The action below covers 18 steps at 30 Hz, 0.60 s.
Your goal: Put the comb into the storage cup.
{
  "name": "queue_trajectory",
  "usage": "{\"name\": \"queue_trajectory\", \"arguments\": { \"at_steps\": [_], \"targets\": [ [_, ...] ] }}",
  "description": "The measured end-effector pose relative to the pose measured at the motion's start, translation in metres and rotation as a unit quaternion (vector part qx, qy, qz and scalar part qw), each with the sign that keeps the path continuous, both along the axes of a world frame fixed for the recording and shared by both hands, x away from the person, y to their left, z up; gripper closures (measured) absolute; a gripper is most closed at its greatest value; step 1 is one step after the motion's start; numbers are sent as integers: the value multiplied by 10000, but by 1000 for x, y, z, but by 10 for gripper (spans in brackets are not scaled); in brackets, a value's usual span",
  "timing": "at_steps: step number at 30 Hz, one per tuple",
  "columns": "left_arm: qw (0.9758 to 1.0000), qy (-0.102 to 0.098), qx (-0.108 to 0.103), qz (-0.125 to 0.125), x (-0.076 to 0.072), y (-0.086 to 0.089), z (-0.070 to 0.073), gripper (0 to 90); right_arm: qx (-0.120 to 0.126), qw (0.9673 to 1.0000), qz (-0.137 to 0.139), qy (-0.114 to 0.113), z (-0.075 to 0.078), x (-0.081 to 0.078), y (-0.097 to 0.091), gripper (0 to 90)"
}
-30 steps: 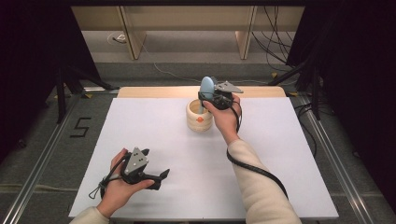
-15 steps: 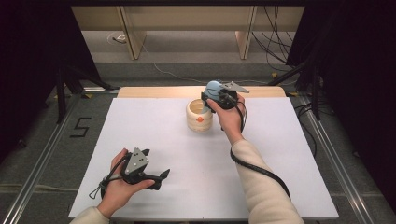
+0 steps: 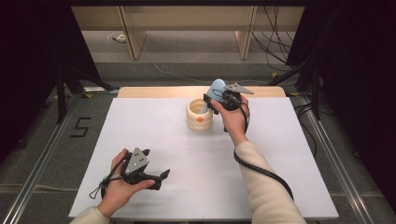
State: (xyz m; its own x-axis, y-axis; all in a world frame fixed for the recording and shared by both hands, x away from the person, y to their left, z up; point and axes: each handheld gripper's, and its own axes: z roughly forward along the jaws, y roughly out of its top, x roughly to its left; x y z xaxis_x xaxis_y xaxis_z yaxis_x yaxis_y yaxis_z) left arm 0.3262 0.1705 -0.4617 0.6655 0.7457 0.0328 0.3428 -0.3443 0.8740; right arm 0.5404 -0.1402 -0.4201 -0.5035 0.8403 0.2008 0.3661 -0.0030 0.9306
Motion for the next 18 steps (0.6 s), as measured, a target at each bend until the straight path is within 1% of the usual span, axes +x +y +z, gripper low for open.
{"name": "queue_trajectory", "arguments": {
  "at_steps": [2, 8, 18],
  "targets": [
    [10000, -2, -1, -1, 0, 0, 0, 4, -5, 10000, -4, -7, 0, 0, -1, 250],
    [10000, -2, -3, 6, 0, 0, 0, 4, -23, 10000, -36, 65, -4, -1, -4, 219],
    [10000, -4, 2, 5, 0, 0, 0, 4, -27, 10000, -31, 43, -6, -3, -5, 193]
  ]
}}
